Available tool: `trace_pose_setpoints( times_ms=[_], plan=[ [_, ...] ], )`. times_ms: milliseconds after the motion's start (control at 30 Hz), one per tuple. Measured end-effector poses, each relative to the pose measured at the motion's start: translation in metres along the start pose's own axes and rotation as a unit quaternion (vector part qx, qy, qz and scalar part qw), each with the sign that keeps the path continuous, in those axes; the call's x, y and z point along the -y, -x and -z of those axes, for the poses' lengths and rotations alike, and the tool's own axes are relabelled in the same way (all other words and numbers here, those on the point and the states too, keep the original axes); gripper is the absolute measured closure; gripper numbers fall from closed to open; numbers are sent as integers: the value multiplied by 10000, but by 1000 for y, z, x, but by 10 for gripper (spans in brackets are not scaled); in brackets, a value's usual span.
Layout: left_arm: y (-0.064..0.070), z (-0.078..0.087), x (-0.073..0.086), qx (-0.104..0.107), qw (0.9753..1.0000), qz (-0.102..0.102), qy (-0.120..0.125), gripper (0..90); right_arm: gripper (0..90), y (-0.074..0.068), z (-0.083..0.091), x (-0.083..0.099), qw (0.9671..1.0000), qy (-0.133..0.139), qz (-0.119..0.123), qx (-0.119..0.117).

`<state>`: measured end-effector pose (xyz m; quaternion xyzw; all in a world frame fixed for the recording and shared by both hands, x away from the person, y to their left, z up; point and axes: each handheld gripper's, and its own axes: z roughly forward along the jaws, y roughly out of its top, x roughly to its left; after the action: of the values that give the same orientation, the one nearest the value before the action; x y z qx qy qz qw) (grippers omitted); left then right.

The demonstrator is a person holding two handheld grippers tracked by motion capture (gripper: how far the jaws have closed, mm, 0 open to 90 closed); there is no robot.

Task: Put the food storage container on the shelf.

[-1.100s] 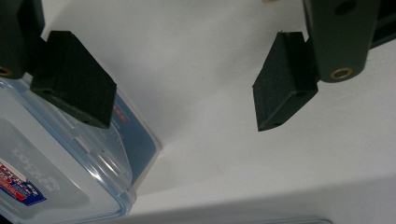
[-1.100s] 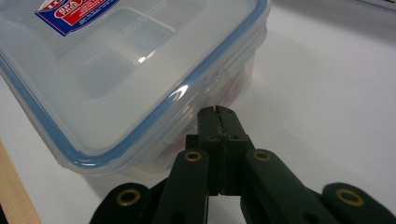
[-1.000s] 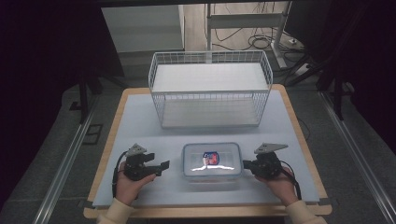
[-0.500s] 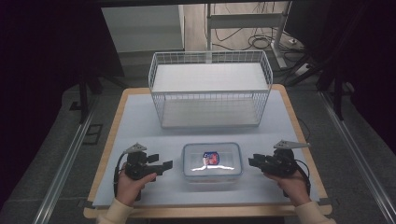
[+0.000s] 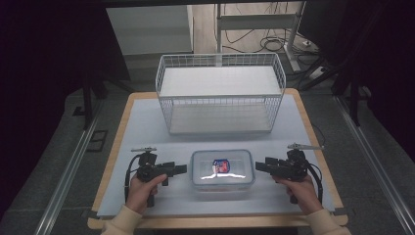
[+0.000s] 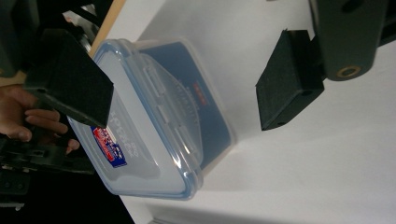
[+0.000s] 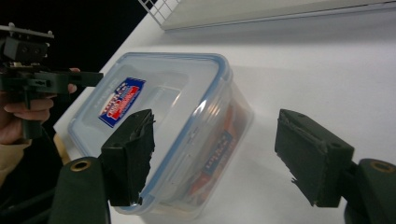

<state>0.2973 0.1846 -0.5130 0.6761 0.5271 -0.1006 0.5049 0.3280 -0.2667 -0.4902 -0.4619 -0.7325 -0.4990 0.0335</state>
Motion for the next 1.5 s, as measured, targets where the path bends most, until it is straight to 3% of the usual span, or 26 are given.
trace_pose_setpoints(
  times_ms=[300, 500, 600, 833, 1133, 1267, 1500],
  plan=[
    [3, -25, -2, 325, 9989, 74, -323, 163, 261, 0, -1, 1, 9999, -59, 94, 123],
    [1, -33, 2, 556, 9970, 243, -472, 163, 247, -2, -2, 1, 9997, -121, 147, 142],
    [2, -37, 4, 572, 9966, 272, -519, 165, 245, -2, -2, 1, 9997, -122, 171, 142],
    [2, -44, 8, 822, 9935, 429, -653, 176, 242, -1, -1, 1, 9996, -117, 201, 168],
    [4, -42, 10, 652, 9961, 373, -473, 260, 244, -1, -2, 1, 9997, -166, 160, 95],
    [5, -41, 9, 622, 9966, 328, -424, 293, 242, 0, -4, 1, 9997, -214, 49, -61],
    [5, -38, 9, 616, 9971, 275, -345, 325, 226, -1, -21, -2, 9974, -556, -257, -389]
  ],
)
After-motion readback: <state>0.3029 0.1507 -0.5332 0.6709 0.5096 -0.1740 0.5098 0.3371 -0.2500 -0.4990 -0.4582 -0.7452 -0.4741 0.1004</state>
